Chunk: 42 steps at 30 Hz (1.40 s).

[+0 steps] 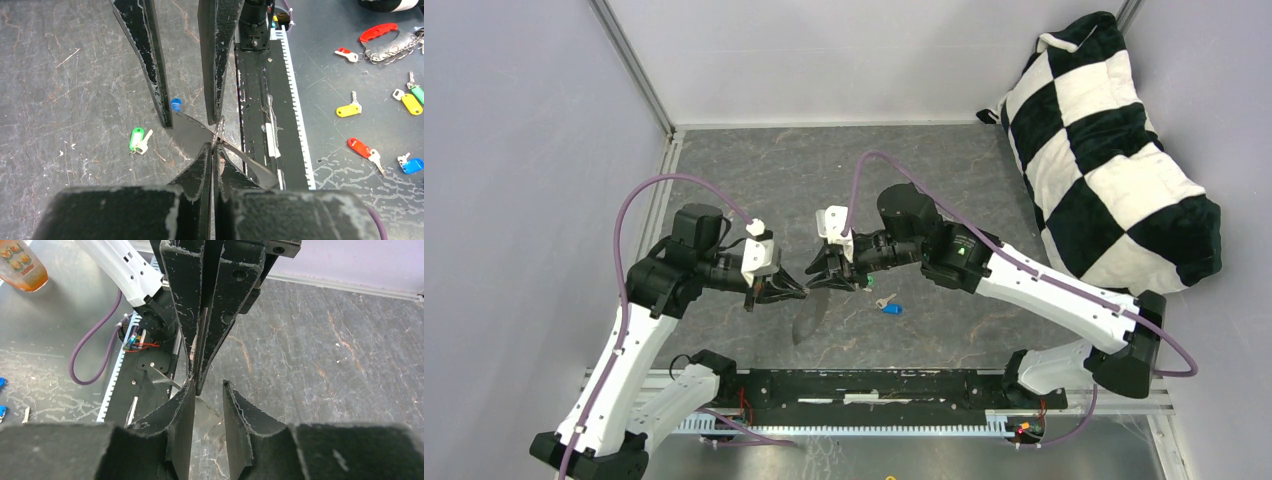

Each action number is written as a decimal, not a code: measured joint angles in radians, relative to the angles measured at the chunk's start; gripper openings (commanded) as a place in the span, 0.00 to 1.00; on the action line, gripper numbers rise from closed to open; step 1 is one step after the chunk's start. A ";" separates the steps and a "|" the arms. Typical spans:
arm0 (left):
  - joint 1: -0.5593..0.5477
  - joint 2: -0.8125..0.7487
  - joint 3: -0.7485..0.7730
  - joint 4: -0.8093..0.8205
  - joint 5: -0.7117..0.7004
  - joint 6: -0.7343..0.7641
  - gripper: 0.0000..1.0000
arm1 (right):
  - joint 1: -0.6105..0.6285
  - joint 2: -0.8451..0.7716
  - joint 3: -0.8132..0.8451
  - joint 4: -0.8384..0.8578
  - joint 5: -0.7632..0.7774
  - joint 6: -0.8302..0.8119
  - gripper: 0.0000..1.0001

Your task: Put the keys on the keyring

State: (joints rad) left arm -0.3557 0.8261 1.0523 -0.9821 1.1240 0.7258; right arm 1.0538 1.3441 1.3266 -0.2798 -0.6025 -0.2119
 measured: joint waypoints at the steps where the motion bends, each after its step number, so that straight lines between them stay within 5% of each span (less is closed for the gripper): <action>1: 0.000 0.000 0.000 0.000 0.000 0.002 0.02 | 0.000 0.003 0.008 -0.016 0.001 -0.006 0.33; 26: 0.000 0.013 0.000 -0.012 -0.034 0.040 0.02 | 0.000 0.057 0.147 -0.156 0.039 0.026 0.53; 42: 0.000 0.013 0.000 0.005 -0.063 0.039 0.02 | 0.003 0.093 0.147 -0.178 0.005 0.066 0.39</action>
State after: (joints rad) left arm -0.3557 0.8391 1.0523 -0.9768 1.0611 0.7650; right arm 1.0565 1.4372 1.4734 -0.4576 -0.5972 -0.1463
